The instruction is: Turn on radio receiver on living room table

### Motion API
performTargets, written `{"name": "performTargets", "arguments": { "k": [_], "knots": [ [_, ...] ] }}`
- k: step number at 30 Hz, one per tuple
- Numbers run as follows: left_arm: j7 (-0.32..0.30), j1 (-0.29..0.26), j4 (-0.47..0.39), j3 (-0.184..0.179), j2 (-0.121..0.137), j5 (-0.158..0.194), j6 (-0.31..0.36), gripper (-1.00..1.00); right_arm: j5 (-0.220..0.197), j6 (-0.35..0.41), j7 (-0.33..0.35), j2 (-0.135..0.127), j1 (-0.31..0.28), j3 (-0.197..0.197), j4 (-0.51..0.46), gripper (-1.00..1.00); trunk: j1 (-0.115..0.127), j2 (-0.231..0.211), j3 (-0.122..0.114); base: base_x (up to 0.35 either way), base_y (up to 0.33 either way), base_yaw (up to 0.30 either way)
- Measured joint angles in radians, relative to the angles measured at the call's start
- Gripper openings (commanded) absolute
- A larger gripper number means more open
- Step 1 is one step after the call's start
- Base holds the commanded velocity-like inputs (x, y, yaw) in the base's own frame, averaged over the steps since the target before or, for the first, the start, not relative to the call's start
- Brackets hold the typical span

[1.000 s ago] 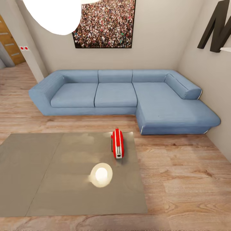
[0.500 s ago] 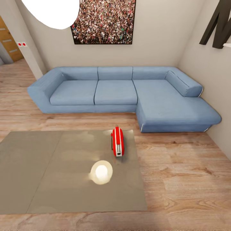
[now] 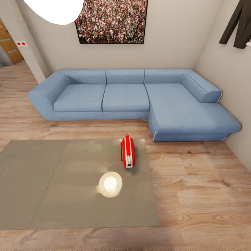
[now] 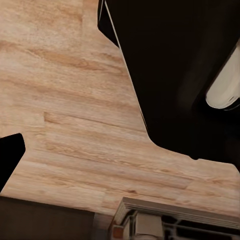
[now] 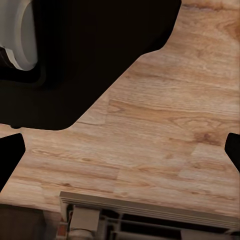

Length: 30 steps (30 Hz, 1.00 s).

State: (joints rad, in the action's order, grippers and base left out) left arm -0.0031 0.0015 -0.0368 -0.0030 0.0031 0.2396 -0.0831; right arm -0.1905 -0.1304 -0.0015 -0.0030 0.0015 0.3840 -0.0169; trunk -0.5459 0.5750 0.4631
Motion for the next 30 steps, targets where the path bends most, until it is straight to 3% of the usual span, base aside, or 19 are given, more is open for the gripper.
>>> {"name": "performTargets", "arguments": {
  "k": [30],
  "knots": [
    [0.000,0.000,0.000,0.005,0.000,0.003,0.000,1.00,0.002,0.000,0.000,0.000,0.000,0.000,0.000,1.00,0.000,0.000,0.049,0.009,0.000,0.000]
  ]
}}
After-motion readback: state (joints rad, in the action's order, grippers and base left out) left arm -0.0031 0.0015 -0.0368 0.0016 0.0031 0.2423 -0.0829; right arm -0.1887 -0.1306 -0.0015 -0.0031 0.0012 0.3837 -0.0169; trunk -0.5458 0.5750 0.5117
